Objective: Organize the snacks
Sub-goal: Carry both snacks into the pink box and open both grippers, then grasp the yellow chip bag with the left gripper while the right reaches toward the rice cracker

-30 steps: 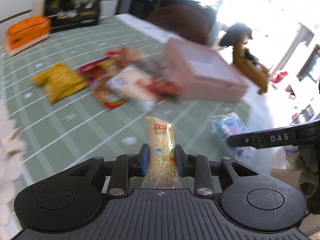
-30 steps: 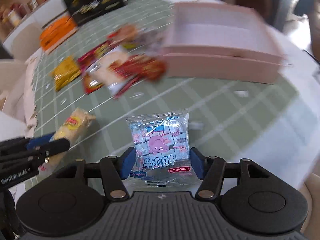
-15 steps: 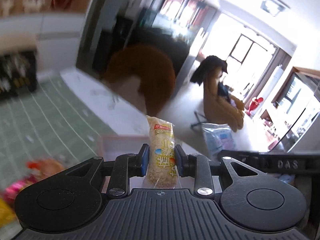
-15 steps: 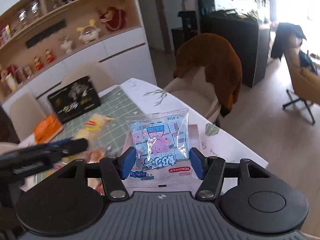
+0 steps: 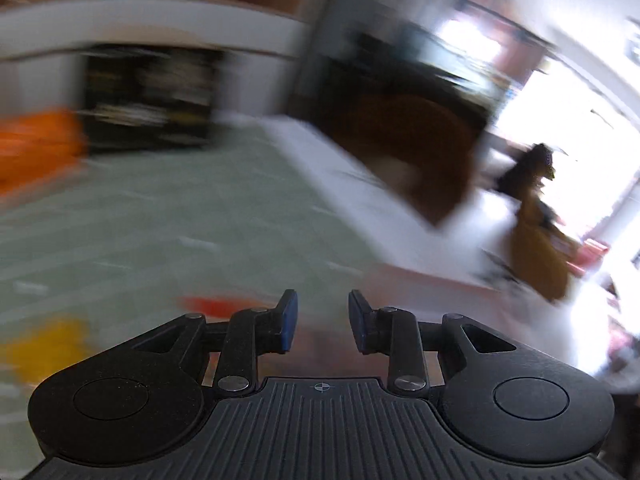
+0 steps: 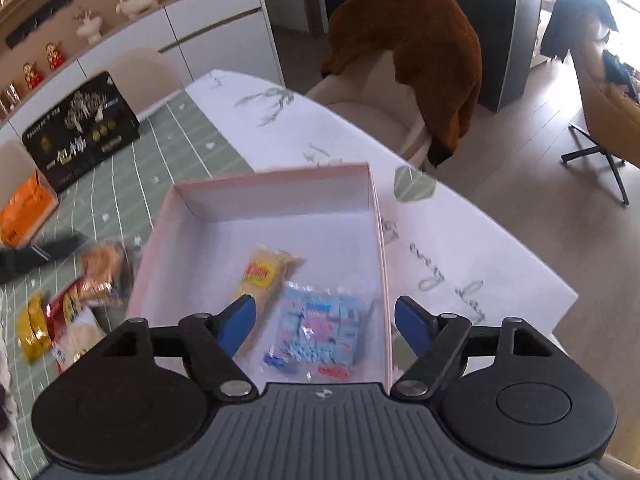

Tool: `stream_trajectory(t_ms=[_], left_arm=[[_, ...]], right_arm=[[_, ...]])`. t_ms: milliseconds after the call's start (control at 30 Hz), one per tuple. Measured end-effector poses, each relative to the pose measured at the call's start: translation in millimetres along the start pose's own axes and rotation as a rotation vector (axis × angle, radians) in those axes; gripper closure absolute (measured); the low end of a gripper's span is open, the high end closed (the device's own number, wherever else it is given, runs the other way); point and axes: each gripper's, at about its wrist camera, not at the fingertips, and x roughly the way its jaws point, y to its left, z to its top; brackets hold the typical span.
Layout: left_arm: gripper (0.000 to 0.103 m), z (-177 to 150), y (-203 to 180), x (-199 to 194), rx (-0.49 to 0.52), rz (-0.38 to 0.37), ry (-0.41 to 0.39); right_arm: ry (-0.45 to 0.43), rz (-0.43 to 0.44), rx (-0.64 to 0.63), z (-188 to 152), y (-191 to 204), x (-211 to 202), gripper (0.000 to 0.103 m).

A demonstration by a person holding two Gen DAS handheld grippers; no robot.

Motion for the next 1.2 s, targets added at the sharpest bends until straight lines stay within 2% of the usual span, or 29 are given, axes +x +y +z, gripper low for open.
stream_trajectory(t_ms=[100, 133, 200, 267, 333, 400, 500, 533, 667, 767, 900, 1000, 1100, 1133, 1167, 1200], left_arm=[[0.070, 3.4, 67.0, -8.8, -0.055, 0.222, -0.041], [0.070, 2.0, 86.2, -6.9, -0.072, 0.274, -0.042], [0.070, -1.1, 114.0, -4.6, -0.116, 0.313, -0.011], [0.070, -10.1, 128.1, 3.5, -0.139, 0.292, 0.028], [0.070, -21.1, 132.9, 12.0, -0.110, 0.259, 0.058], [0.068, -31.6, 127.5, 18.9, -0.043, 0.228, 0.084], [0.066, -44.6, 105.6, 10.8, 0.094, 0.182, 0.085], [0.066, -49.4, 100.6, 8.6, 0.122, 0.150, 0.093], [0.066, -74.5, 84.4, -6.5, 0.179, 0.068, 0.113], [0.066, -83.3, 84.0, -20.7, 0.138, 0.004, 0.137], [0.066, -94.3, 99.6, -36.4, 0.041, -0.108, 0.192], [0.066, -98.7, 108.9, -48.4, -0.008, -0.078, 0.166], [0.066, -100.5, 125.2, -63.1, -0.113, -0.031, 0.116], [0.066, -101.8, 131.4, -66.4, -0.154, -0.031, 0.113], [0.066, -103.0, 136.2, -68.5, -0.182, -0.037, 0.120], [0.066, -104.6, 139.2, -68.6, -0.204, -0.045, 0.137]], right_arm=[[0.033, 0.005, 0.007, -13.5, 0.5, -0.5, 0.025], [0.039, -0.009, 0.008, -18.1, 3.1, 0.1, 0.023], [0.034, -0.048, -0.001, -23.1, 11.0, -3.9, 0.022], [0.038, -0.093, -0.007, -24.6, 24.1, -2.4, 0.022], [0.033, -0.120, 0.008, -25.5, 35.1, -4.2, 0.022], [-0.004, -0.149, 0.009, -27.0, 46.3, -10.4, 0.022], [-0.074, -0.272, -0.018, -22.9, 68.3, -17.2, 0.022], [-0.082, -0.260, -0.023, -21.3, 75.1, -20.0, 0.022], [-0.032, -0.088, -0.079, -21.3, 105.9, -21.5, 0.022], [0.019, -0.022, -0.173, -28.8, 141.0, -8.4, 0.022], [0.035, 0.041, -0.300, -33.2, 196.6, 8.0, 0.022], [0.069, 0.091, -0.324, -28.8, 232.7, 31.4, 0.022], [0.107, 0.113, -0.286, -21.1, 260.3, 61.0, 0.024], [0.118, 0.111, -0.268, -19.9, 265.1, 69.5, 0.036], [0.135, 0.108, -0.256, -20.7, 268.7, 76.0, 0.055], [0.164, 0.111, -0.244, -23.4, 269.5, 82.4, 0.056]])
